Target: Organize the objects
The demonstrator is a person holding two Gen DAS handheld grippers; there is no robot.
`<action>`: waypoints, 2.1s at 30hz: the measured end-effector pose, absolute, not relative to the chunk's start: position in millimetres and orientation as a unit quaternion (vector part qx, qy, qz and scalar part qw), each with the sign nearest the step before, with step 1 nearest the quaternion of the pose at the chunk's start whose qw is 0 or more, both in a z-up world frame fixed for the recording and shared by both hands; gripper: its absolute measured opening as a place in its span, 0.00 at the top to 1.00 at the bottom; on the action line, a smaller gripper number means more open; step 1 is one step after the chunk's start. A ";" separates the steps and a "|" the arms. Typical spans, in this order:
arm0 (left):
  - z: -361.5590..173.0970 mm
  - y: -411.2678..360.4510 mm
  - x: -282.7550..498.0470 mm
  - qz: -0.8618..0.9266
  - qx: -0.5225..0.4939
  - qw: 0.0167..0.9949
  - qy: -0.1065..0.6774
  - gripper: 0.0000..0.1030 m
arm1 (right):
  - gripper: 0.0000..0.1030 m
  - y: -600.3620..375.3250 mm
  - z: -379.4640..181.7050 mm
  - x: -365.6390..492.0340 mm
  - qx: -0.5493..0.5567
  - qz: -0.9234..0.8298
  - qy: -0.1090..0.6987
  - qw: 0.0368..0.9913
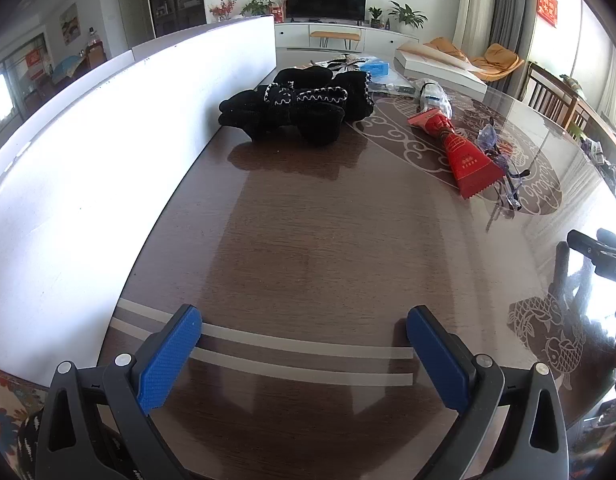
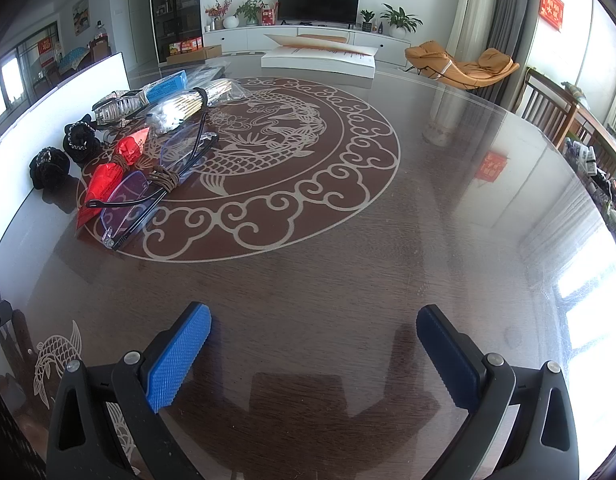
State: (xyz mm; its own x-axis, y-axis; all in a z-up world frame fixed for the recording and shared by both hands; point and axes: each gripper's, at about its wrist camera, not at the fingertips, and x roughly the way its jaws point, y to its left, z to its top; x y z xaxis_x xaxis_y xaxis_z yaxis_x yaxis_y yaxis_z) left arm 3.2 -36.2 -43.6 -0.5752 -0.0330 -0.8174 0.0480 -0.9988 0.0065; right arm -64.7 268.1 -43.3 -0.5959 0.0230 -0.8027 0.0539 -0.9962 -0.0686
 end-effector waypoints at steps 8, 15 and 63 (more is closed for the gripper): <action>-43.8 -37.2 2.7 -0.888 0.460 0.023 0.009 0.00 | 0.00 268.3 -43.3 -64.8 0.449 -0.892 0.043 0.009; -43.9 -37.2 2.7 -0.888 0.460 0.023 0.009 0.00 | 0.00 268.2 -43.4 -64.9 0.449 -0.892 0.043 0.009; -46.7 -64.0 -0.6 -0.886 0.461 0.051 0.024 0.00 | 0.00 271.4 -43.9 -66.7 0.454 -0.890 0.031 0.014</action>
